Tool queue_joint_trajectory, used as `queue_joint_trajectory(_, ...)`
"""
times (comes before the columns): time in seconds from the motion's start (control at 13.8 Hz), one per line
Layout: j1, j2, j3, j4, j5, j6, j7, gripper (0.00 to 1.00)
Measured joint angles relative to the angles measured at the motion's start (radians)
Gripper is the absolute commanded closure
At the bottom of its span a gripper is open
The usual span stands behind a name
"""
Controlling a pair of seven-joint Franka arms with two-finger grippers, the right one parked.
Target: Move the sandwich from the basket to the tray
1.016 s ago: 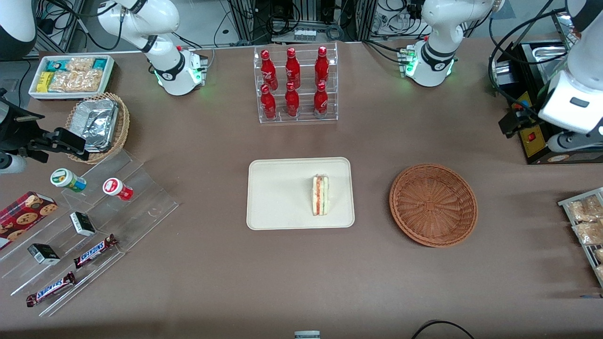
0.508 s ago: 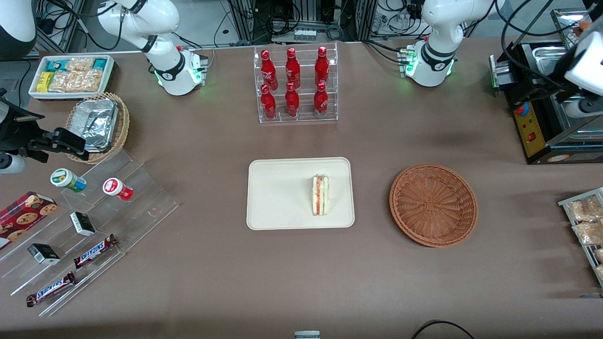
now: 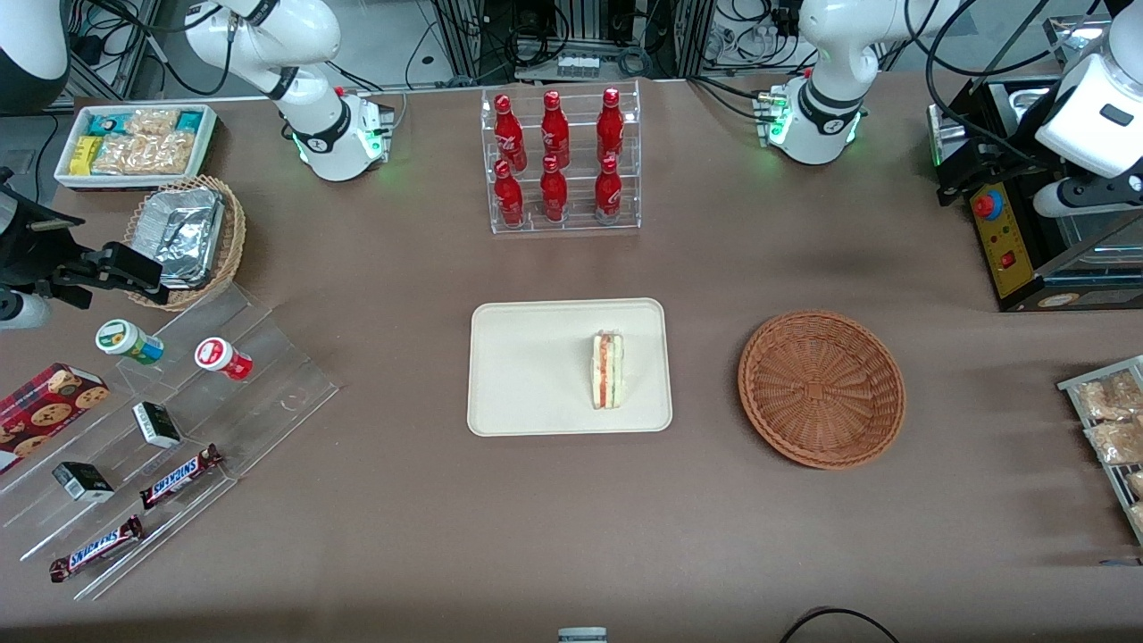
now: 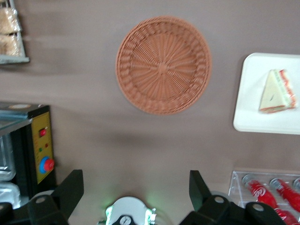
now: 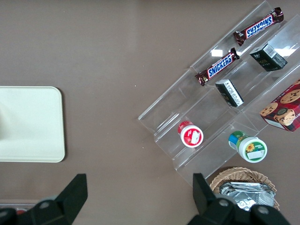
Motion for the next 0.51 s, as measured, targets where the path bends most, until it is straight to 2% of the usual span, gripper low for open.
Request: queue_joint_trajectory(0.51,-0.048,0.042,0.029,0.044,-0.004,0.024,0.0,0.01)
